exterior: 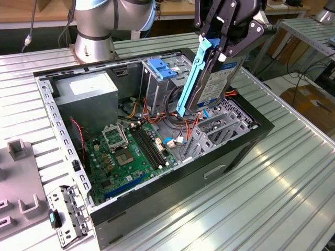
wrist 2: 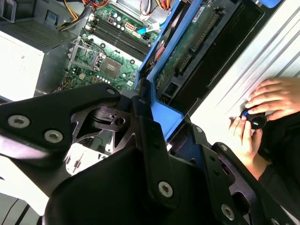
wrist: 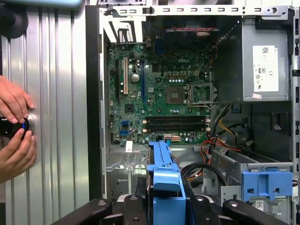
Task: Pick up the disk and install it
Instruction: 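Insert the disk into the insertion slot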
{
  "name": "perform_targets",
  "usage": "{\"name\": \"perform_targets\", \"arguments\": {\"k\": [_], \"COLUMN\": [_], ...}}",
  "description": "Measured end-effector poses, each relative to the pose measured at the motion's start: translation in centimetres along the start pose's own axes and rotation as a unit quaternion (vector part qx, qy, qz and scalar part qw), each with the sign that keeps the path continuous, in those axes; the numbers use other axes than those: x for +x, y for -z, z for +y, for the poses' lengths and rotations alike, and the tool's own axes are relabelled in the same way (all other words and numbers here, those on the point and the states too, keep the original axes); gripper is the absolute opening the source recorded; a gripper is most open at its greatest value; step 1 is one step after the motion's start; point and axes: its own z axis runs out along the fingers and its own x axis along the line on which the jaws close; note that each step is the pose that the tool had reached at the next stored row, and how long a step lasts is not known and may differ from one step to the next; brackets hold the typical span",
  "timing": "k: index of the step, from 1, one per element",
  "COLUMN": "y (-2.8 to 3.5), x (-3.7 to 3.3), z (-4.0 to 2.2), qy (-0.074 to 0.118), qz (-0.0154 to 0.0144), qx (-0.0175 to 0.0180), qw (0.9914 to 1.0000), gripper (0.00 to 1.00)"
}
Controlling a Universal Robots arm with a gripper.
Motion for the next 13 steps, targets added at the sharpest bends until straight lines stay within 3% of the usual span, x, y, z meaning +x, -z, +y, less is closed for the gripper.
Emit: {"name": "perform_targets", "arguments": {"k": [9, 13], "y": [-0.4, -0.88], "x": [0.2, 0.23], "z": [-0.21, -1.67], "qy": [0.0, 0.0], "qz": [0.0, 0.0001], "qx": [0.0, 0.0001], "qw": [1.0, 1.0], "gripper": [0.37, 0.37]}}
